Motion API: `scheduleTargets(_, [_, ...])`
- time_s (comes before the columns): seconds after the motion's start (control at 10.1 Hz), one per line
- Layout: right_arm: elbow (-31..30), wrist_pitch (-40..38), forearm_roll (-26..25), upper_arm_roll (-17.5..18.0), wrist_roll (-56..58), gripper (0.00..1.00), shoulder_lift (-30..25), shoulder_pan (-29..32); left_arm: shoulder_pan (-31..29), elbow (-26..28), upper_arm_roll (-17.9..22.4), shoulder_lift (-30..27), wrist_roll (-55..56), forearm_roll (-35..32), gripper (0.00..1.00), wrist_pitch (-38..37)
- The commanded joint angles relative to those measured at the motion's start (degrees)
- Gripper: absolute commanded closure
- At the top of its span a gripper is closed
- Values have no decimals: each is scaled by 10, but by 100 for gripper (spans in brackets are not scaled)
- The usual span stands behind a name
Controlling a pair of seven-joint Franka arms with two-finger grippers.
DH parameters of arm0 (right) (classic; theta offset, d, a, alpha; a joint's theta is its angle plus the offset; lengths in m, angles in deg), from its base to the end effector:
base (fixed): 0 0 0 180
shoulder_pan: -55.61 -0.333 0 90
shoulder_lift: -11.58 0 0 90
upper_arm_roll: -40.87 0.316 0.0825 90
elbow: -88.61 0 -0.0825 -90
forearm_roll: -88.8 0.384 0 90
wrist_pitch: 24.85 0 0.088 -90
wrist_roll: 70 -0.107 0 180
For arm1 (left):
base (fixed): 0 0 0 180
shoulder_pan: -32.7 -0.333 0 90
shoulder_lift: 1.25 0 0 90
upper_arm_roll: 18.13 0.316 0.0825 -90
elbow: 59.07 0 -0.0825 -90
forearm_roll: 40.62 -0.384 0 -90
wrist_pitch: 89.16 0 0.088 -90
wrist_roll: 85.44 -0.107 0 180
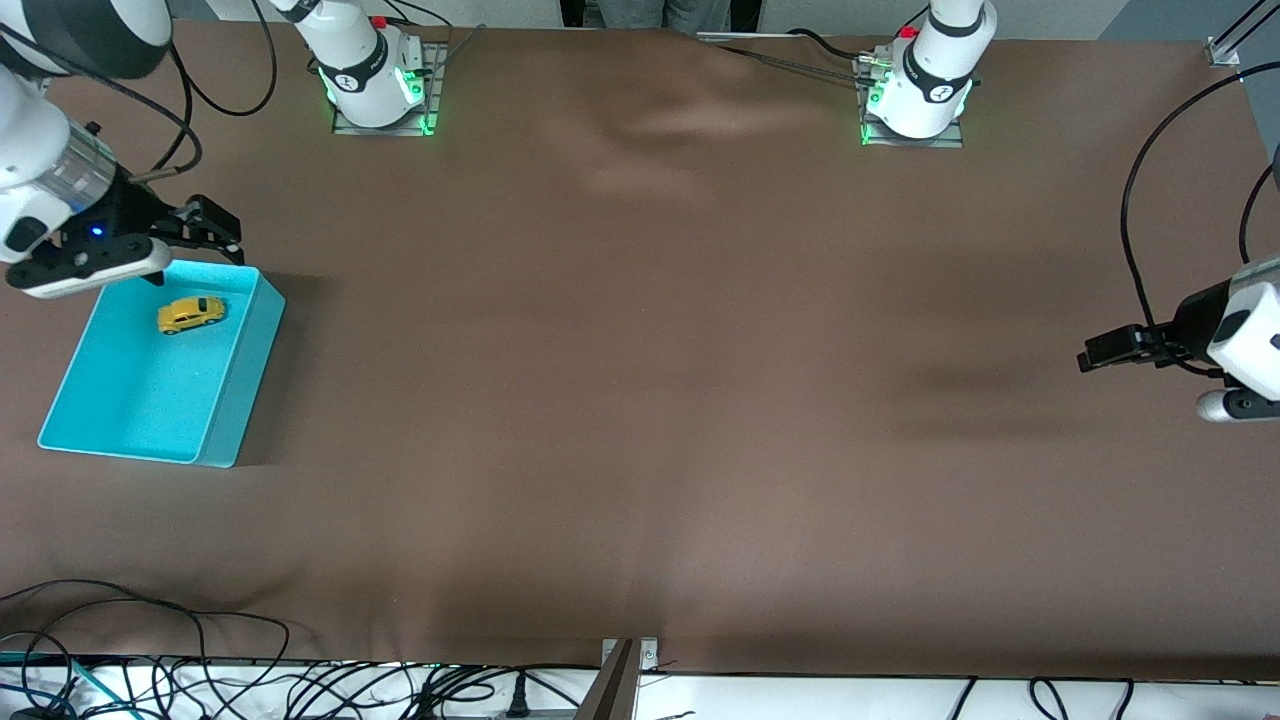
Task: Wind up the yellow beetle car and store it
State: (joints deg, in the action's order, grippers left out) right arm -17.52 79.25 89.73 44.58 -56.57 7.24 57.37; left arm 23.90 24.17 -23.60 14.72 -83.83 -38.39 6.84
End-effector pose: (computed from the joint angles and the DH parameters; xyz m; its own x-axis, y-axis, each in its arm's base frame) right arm 0.5430 0.0208 0.5532 0.9643 0.2614 0.0416 0.2617 -0.9652 -0.0014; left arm 0.6389 0.0407 0.5232 0.9941 0.0922 -0.0568 0.0958 -0.9934 0.0630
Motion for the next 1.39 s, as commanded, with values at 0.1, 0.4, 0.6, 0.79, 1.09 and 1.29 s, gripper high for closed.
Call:
scheduleTargets(0.1, [81,-59,6,-20,-26,0,18,-25,-3,24,0,-25,-19,-5,0,4])
scheduleTargets(0.4, [110,-80,6,-20,-50,0,32,-26,-3,11,1,-16,-20,-4,0,4])
scheduleTargets(0.6, [127,-96,-8,-20,-43,0,44,-26,-3,11,2,-14,-22,-3,0,4])
scheduleTargets(0.79, [131,-98,-15,-19,-48,0,44,-27,1,10,2,-9,-53,-3,0,3])
scheduleTargets(1.09, [131,-104,-17,-23,-89,0,45,-26,-6,-26,5,-13,-72,1,0,1])
scheduleTargets(1.29, [131,-103,-35,-22,-105,0,48,-26,-4,-25,5,-13,-72,-3,0,1])
